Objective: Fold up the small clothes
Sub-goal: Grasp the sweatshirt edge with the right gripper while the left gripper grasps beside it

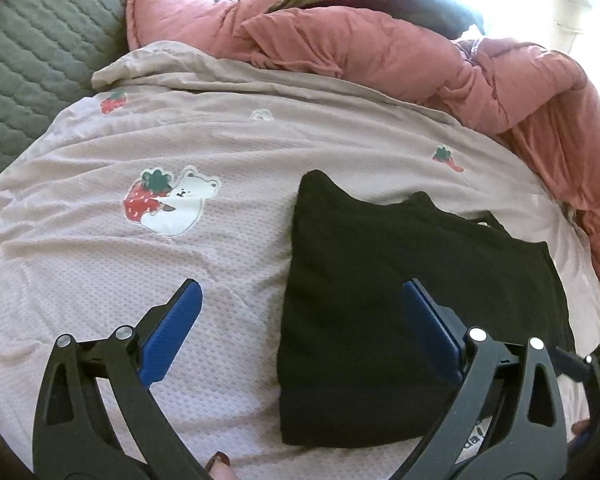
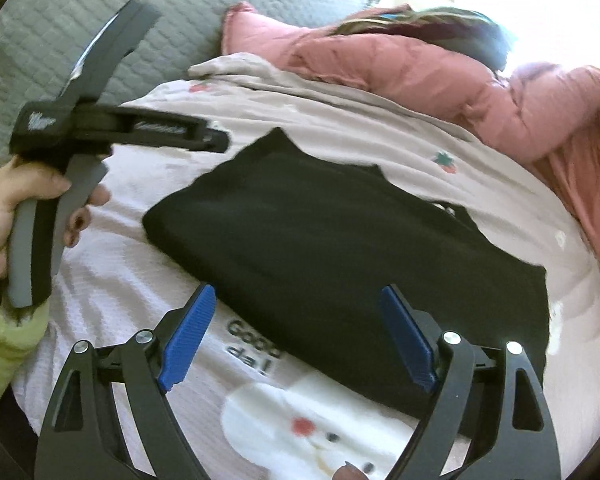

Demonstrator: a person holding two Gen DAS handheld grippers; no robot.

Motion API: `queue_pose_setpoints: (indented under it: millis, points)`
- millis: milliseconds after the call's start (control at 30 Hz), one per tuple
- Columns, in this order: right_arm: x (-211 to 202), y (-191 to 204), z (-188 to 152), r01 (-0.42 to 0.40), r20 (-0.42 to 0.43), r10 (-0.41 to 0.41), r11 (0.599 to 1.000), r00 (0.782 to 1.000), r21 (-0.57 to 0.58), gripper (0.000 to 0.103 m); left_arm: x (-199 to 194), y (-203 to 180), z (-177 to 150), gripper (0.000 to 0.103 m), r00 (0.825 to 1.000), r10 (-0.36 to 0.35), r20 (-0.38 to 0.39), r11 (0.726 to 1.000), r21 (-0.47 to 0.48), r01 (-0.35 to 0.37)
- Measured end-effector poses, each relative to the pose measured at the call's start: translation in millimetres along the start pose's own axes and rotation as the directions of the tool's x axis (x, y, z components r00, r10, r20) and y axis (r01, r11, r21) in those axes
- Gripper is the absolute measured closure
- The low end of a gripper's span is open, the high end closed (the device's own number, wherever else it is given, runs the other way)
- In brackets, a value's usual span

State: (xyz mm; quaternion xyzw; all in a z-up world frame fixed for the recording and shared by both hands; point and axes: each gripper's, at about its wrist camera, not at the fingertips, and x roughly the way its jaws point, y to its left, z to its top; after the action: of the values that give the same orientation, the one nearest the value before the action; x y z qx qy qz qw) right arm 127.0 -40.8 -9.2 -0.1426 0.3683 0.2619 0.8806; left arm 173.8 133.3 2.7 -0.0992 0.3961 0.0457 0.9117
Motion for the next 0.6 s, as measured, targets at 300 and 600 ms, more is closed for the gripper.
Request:
queue_pose_setpoints:
  millis: [300, 600]
  points:
    - [24.8, 31.1, 2.8, 0.009, -0.036, -0.013, 0.993, 0.999, -0.114, 0.019, 10.4, 18.6, 12.1, 0.01, 1.0, 0.027, -0.01, 0.999, -0.04, -0.027]
    - [56.5, 49.5, 6.3, 0.037, -0.072, -0.053, 0.976, 0.996, -0.213, 0.019, 30.0, 29.5, 20.8, 0.01, 0.998, 0.044, -0.046, 0.997, -0.054, -0.047]
